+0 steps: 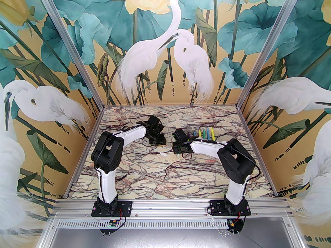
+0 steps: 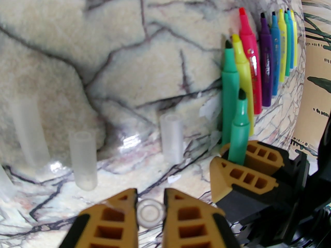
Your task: Open the pen caps
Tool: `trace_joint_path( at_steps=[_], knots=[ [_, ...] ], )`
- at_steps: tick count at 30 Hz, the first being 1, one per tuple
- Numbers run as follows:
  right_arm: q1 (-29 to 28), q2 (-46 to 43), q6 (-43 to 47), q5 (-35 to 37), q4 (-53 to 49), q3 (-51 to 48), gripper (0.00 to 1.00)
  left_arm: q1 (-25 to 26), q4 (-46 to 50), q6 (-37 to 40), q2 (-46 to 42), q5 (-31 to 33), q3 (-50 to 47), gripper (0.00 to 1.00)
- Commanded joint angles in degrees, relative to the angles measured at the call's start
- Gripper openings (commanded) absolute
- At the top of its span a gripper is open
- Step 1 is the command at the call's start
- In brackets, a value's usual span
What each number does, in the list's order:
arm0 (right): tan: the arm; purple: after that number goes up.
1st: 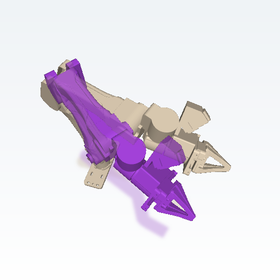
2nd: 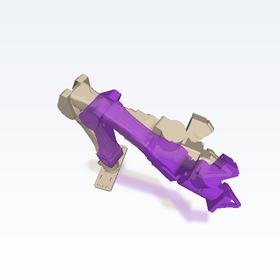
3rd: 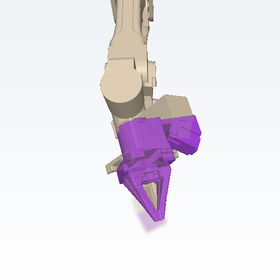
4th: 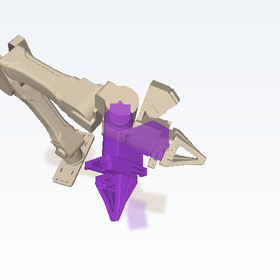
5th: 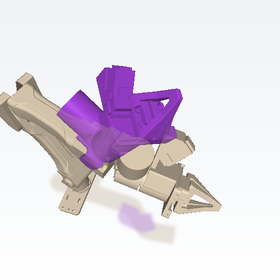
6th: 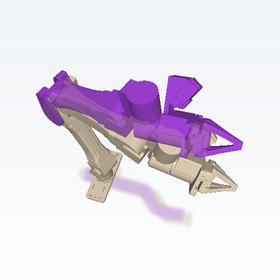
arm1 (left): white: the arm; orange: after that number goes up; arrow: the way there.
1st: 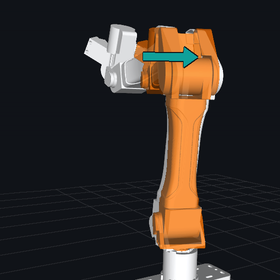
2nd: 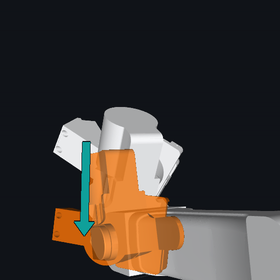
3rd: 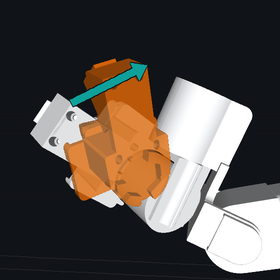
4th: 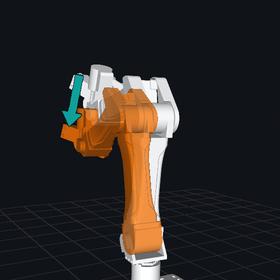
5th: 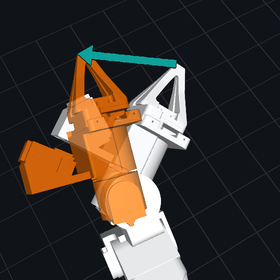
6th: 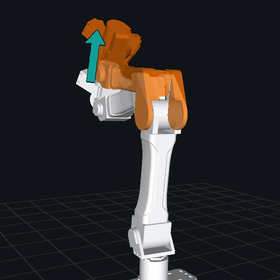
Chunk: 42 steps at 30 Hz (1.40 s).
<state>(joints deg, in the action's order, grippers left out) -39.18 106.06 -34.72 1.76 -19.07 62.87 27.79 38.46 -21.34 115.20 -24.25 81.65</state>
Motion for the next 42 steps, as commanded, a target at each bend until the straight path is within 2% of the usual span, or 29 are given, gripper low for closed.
trace_joint_path(
  at_steps=[1,19,29,36,39,42],
  knots=[
    [0.1,1.5,0.5,1.3,0.3,1.2,0.12,0.7,1.6,0.8,2.1,0.9,2.0,0.14],
    [0.1,4.3,2.1,2.4,-1.1,3.4,0.19,1.3,2.0,0.5,3.7,3.2,3.1,0.27],
    [0.2,5.0,2.5,4.7,-2.7,5.0,0.23,1.3,0.8,0.4,1.8,3.7,2.3,0.29],
    [0.1,4.1,2.8,4.9,-3.3,5.5,0.25,1.2,-0.6,0.6,-4.5,4.9,0.1,0.4],
    [0.2,3.5,3.2,4.8,-3.6,5.7,0.28,1.0,-1.5,1.3,-8.0,6.6,-1.7,0.5],
    [0.1,2.8,3.5,4.8,-3.8,5.8,0.28,0.2,-2.4,2.0,-11.9,8.1,-3.8,0.55]
  ],
)
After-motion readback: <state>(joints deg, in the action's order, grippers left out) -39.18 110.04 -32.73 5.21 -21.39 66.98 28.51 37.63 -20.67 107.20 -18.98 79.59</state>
